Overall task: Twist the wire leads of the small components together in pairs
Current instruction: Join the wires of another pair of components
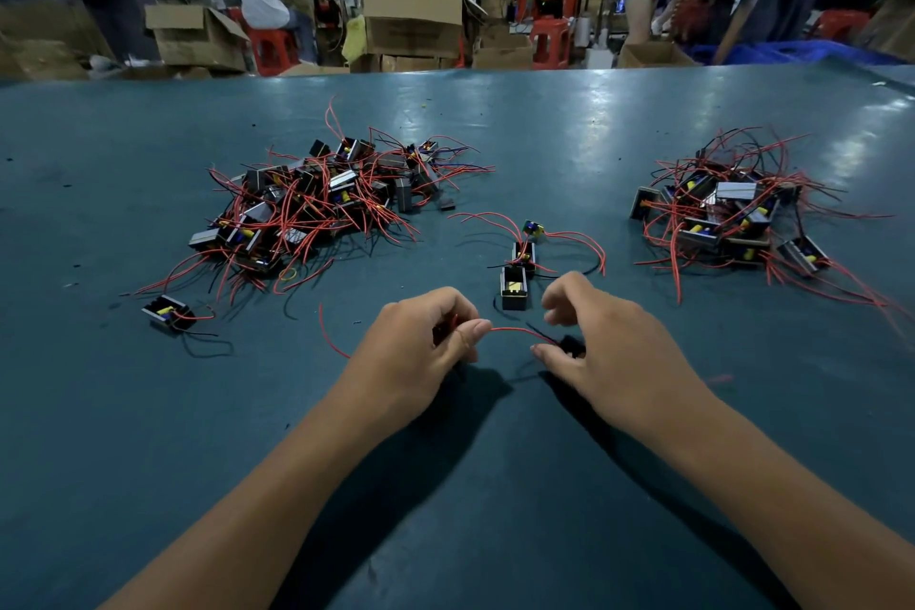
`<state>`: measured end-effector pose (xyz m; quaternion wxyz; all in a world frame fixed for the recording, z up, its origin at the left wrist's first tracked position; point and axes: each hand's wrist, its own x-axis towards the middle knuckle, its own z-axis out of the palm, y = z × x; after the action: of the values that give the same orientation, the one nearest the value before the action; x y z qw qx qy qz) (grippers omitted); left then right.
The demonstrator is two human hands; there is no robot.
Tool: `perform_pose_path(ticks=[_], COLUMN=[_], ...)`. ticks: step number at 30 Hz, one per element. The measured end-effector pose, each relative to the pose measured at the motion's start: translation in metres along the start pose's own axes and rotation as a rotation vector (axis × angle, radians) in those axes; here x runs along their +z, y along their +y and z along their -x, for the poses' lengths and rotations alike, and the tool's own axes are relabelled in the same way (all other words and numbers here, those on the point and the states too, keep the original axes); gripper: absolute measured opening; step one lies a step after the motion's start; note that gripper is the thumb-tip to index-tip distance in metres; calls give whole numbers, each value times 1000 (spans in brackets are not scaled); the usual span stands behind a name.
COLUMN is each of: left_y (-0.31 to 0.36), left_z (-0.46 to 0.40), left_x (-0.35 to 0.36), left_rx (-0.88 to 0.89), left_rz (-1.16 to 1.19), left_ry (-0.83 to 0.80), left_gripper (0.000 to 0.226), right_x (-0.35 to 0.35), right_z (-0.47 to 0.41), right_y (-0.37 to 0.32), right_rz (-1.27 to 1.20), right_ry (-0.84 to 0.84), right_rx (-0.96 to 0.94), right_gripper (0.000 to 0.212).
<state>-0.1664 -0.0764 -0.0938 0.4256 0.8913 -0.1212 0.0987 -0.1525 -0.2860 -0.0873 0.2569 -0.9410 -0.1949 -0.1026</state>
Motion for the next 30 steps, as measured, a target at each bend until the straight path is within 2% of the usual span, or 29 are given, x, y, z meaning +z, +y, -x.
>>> perform_pose_path(ticks=[2,6,11,14,19,23,26,30], left_y=[1,2,2,0,-2,-2,-3,-6], left_z=[0,0,-1,-1,-1,-2,-3,-4], left_x=[-1,-3,-4,-10,-21,-21,-20,-20], left_rx=[13,10,5,-20,-68,-80,-61,-62], left_rz=[-2,41,118,190,246,279,280,269], left_ry=[-20,-64,-95,-202,-310,-284,-260,-240], left_gripper=[17,17,22,22,34,20,9,6], right_x=[-2,-10,-1,8,-1,-17,-23,-29], right_z=[1,0,1,2,-3,-7,-11,-13], right_y=[-3,-4,-11,-14,-4,7,15,21], right_rz=[-33,-182,-260,-222,-279,-301,-328,-345], right_ry=[78,172,29,13,48,24,60,99], right_rx=[-70,-112,-212,-260,-192,-132,-39,39], right_gripper=[37,23,15,13,9,10,21,27])
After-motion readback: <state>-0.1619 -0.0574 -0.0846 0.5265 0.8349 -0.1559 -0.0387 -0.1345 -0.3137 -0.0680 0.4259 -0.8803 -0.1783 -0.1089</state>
